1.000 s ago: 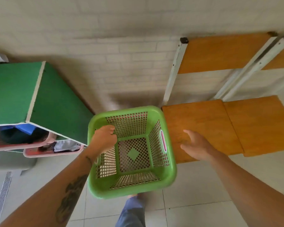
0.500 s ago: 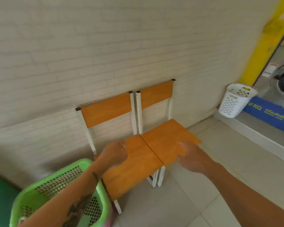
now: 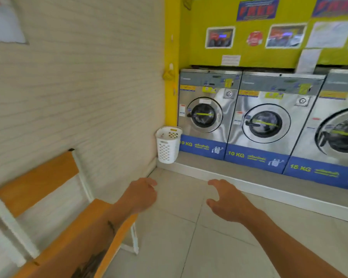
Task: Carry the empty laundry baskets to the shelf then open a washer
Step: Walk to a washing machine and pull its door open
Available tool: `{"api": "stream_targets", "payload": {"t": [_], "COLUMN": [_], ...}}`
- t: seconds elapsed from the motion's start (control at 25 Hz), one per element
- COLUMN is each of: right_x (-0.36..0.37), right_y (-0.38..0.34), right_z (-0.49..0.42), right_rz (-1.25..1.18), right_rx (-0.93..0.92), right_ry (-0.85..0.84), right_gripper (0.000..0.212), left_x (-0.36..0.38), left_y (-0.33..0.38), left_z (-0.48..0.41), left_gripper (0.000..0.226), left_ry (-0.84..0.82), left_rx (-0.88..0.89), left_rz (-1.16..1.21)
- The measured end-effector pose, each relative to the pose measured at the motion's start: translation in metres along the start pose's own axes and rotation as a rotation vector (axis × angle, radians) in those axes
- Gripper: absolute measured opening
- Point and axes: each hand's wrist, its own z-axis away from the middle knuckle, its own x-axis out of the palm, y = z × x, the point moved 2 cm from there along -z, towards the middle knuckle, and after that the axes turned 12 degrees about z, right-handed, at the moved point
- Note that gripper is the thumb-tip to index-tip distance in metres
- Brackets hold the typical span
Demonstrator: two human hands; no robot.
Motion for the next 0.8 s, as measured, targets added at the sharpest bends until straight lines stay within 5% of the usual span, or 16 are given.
{"api": "stream_targets", "payload": {"t": [0.48, 0.8], "right_x": [-0.101, -0.150], "right_y": [0.235, 0.433], "right_z": [-0.149, -0.219], "right_rz": [0.059, 0.010], "right_rx": [0.450, 0.537], "right_ry": [0.189, 0.269], "right_gripper": [0.062, 0.064], "left_x": [0.205, 0.371], "left_y": [0.190, 0.324], "left_z": [-0.291, -0.414], "left_gripper": [0.022, 0.025], "left_ry": [-0.373, -0.469], "left_rx": [0.340, 0.412], "left_rz": [-0.041, 0.051]}}
